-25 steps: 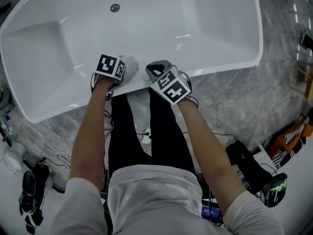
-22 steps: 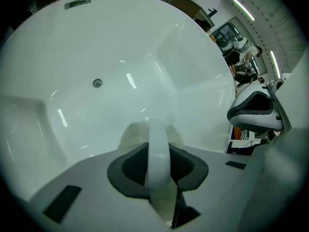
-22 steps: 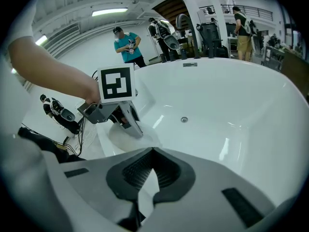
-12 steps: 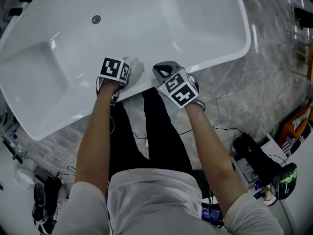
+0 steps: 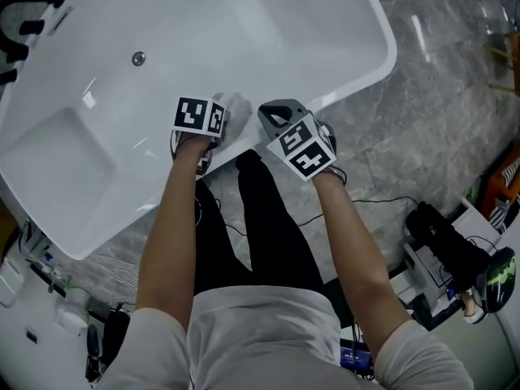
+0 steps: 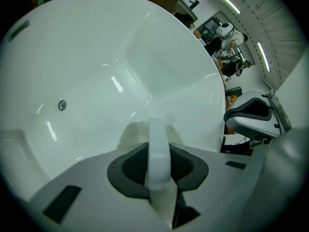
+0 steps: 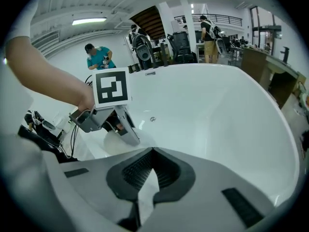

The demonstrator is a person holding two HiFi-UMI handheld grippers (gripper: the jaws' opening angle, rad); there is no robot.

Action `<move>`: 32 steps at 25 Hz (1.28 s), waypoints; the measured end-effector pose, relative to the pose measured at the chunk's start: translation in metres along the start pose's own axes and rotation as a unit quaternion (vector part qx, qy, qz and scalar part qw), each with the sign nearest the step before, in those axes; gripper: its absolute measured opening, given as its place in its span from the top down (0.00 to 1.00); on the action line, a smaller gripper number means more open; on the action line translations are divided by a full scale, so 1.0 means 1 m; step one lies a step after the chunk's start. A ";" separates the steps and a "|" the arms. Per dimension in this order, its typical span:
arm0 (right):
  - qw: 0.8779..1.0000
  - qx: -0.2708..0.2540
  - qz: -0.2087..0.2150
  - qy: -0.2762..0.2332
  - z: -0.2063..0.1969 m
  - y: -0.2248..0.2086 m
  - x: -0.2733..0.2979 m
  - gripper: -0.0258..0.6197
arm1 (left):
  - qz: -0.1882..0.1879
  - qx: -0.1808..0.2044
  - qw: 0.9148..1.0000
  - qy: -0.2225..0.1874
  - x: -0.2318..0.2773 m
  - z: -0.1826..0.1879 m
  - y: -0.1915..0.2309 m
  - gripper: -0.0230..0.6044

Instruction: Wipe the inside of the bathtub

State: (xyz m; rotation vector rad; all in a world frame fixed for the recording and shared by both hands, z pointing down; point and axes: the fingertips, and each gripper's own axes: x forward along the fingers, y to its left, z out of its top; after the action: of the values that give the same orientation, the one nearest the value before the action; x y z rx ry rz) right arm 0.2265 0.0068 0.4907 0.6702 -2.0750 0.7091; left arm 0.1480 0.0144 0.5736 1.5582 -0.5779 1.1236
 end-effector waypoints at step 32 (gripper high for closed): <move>0.982 0.121 -0.131 -0.068 -0.068 -0.143 -0.098 0.93 | -0.049 0.068 0.996 -0.010 0.094 0.157 -0.154 0.81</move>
State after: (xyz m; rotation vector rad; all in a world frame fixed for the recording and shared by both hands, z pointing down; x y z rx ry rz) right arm 0.4094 -0.0263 0.4790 1.1348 -1.9866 0.7883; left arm 0.3722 -0.0673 0.5864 1.6972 -0.4421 1.0929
